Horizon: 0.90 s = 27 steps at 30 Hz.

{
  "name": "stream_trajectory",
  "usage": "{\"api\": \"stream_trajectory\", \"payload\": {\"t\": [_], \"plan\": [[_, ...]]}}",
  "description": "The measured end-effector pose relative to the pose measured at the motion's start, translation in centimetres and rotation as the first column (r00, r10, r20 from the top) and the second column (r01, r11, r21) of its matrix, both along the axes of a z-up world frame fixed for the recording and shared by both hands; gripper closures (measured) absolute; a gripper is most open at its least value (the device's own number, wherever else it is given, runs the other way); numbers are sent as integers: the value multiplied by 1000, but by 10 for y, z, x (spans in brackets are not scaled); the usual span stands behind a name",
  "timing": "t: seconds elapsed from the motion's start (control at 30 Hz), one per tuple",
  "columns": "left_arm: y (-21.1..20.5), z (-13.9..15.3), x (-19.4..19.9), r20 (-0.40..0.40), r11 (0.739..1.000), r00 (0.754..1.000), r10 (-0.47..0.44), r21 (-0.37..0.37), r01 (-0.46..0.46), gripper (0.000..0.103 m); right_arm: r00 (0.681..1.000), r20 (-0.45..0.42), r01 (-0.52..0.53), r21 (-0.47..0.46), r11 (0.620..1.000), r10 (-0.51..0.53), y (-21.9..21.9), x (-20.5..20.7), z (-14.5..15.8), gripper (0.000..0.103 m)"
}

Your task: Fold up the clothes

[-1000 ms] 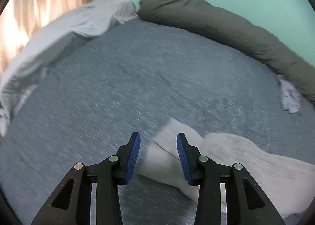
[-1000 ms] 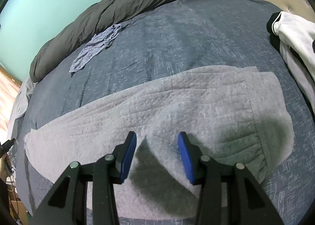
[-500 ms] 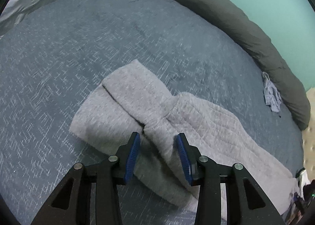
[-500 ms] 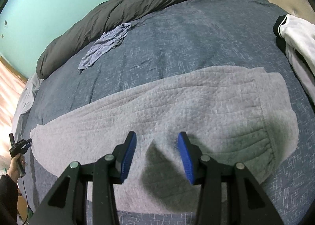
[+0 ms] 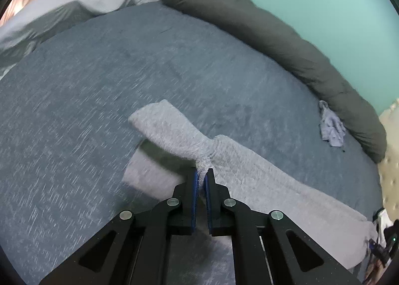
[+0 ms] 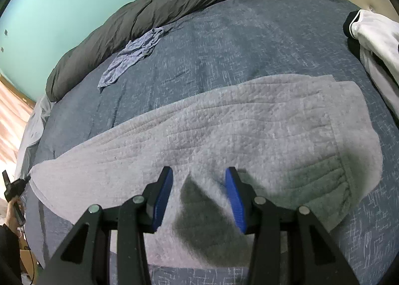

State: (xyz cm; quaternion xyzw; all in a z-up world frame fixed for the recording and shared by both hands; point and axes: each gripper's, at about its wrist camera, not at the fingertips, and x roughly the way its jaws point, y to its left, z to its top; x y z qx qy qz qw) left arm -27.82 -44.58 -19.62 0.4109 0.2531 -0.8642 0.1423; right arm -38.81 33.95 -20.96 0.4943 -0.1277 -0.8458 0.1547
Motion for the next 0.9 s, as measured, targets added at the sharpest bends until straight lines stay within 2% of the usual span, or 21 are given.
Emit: {"api": "stream_trajectory", "payload": {"t": [0.2,0.27,0.33,0.4,0.43,0.5,0.67,0.77,0.8,0.83,0.87,0.9], "plan": [[-9,-35,14,34,997,998,62,51,-63,96,1000,-2,-21,21,1000,21,0,6,4,59],[-15,-51,16,52,992,995,81,96,-86,95,1000,-1,-19,23,1000,19,1,6,4,59],[-17,-55,20,34,990,995,95,98,-98,87,1000,-1,-13,17,1000,13,2,7,4,59],[-20,-53,21,5,990,995,102,96,-102,85,1000,-1,-19,20,1000,19,2,7,3,59],[-21,-52,22,-9,990,994,105,95,-104,75,1000,-1,-23,24,999,23,1,7,3,59],[-25,-49,24,-24,989,993,119,88,-117,63,1000,1,-28,29,999,28,-1,7,1,59],[-41,-48,19,-22,984,986,163,78,-161,63,1000,10,-22,24,999,21,-4,8,-5,59],[-45,-51,12,-7,985,986,164,55,-163,65,999,11,-30,37,999,30,-6,9,-6,59],[-43,-52,10,-1,986,987,158,45,-158,76,999,11,-31,37,999,31,-5,9,-6,59],[-42,-53,8,6,988,988,152,34,-152,95,999,12,-30,38,999,30,-3,10,-6,59],[-41,-54,5,12,989,989,146,24,-146,101,1000,12,-28,41,999,28,-2,10,-5,59],[-40,-55,3,17,990,990,140,16,-140,103,1000,12,-24,43,999,24,0,10,-5,59]]}}
